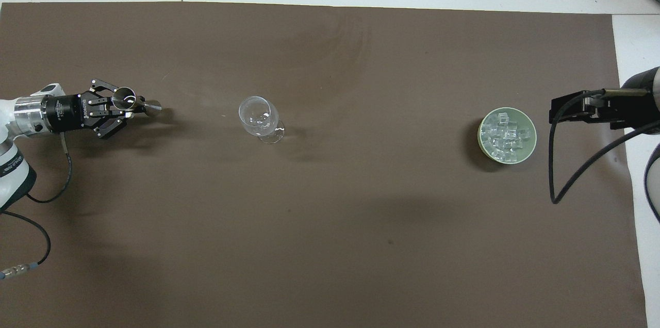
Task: Pour wine and add ice with both arms
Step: 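Lift the silver cup off the table with the left gripper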
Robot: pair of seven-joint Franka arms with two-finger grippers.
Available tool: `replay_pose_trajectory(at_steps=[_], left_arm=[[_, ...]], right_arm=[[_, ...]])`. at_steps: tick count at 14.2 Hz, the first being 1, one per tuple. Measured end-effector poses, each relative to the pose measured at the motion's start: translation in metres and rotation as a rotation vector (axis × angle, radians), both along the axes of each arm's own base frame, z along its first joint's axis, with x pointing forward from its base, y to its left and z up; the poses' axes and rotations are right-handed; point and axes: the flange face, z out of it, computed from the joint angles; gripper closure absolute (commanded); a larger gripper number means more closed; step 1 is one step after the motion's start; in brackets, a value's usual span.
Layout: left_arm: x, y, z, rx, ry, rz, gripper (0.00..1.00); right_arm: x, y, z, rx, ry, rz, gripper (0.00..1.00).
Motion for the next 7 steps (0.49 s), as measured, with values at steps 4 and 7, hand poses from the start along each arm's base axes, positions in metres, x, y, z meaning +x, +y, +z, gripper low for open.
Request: replay_pose_trajectory(at_steps=[4, 7], left_arm=[[0.010, -0.017, 0.024, 0.034, -0.015, 0.003, 1.00], [0.017, -0.031, 0.041, 0.070, -0.012, 0.010, 1.00]], right_arm=[[0.000, 0.000, 0.000, 0.000, 0.000, 0.000, 0.00], [0.000, 0.000, 0.000, 0.000, 0.000, 0.000, 0.00]])
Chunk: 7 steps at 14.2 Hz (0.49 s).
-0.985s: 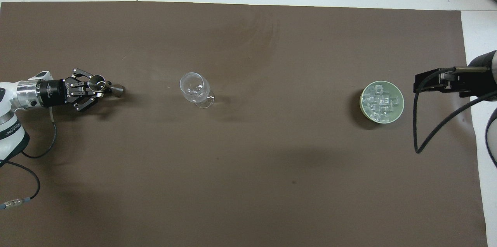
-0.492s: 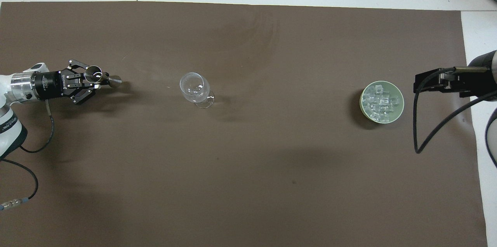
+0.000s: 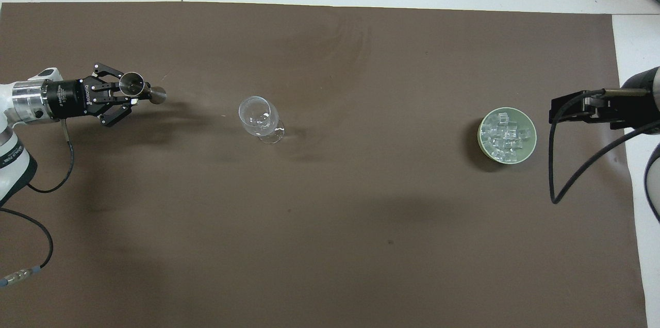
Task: Pour wine and add ice with both arms
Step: 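Lift the silver cup off the table with the left gripper, then carry the silver cup toward the clear wine glass with the left gripper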
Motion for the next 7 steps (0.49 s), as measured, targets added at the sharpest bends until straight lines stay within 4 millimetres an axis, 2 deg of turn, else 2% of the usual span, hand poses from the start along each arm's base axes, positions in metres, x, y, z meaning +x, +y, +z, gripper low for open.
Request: replay_pose_trajectory(at_steps=[7], left_arm=[[0.006, -0.016, 0.023, 0.040, -0.020, 0.002, 1.00]], right_arm=[[0.000, 0.000, 0.000, 0.000, 0.000, 0.000, 0.00]])
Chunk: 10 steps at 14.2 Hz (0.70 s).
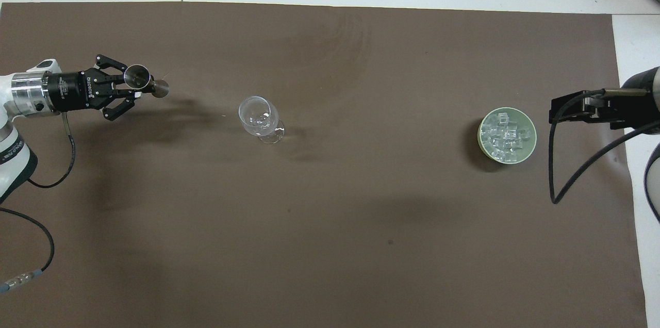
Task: Pour wine and add ice with both arms
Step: 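Carry the silver cup toward the clear wine glass with the left gripper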
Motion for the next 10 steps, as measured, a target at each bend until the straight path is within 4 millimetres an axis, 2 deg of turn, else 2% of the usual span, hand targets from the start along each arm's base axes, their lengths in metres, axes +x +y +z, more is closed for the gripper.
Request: replay_pose_trajectory(at_steps=[4, 10], left_arm=[[0.000, -0.009, 0.013, 0.036, 0.002, 0.019, 1.00], [-0.018, -0.016, 0.024, 0.073, 0.015, 0.071, 1.00]], right_arm=[[0.000, 0.000, 0.000, 0.000, 0.000, 0.000, 0.00], [0.000, 0.000, 0.000, 0.000, 0.000, 0.000, 0.00]])
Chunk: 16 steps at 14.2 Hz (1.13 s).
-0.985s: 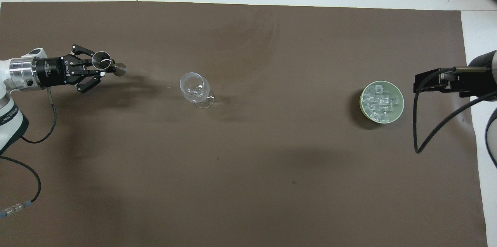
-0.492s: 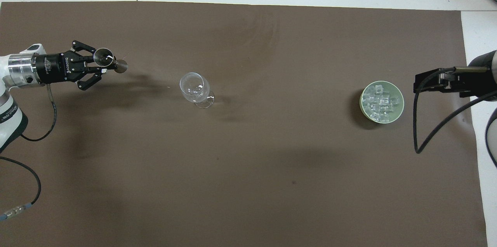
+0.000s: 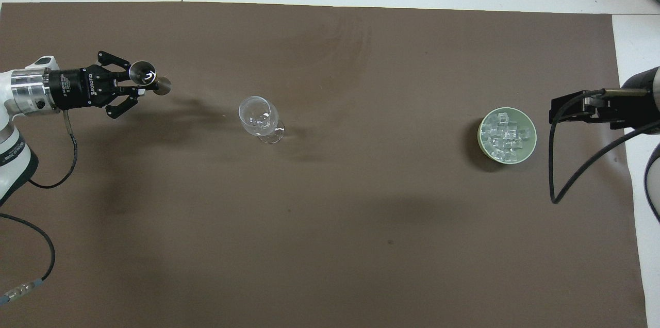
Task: Pour wine and add ice with both arms
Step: 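Carry the silver cup toward the clear wine glass with the left gripper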
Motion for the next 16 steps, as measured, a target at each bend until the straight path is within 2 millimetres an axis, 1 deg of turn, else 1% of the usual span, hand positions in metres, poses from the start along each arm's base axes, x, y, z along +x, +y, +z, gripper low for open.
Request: replay_pose_trajectory(at_steps=[8, 10, 13, 15, 16], left_arm=[[-0.024, -0.005, 0.026, 0.029, -0.013, 0.078, 1.00], [-0.031, -0.020, 0.036, 0.063, -0.027, 0.109, 1.00], [-0.043, -0.052, 0.051, 0.111, -0.052, 0.158, 1.00], [-0.053, -0.068, 0.056, 0.141, -0.058, 0.190, 1.00], [-0.056, -0.072, 0.056, 0.148, -0.056, 0.205, 1.00]], right_arm=[[0.000, 0.000, 0.000, 0.000, 0.000, 0.000, 0.00], [0.000, 0.000, 0.000, 0.000, 0.000, 0.000, 0.00], [0.000, 0.000, 0.000, 0.000, 0.000, 0.000, 0.00], [0.000, 0.000, 0.000, 0.000, 0.000, 0.000, 0.00], [0.000, 0.000, 0.000, 0.000, 0.000, 0.000, 0.00]])
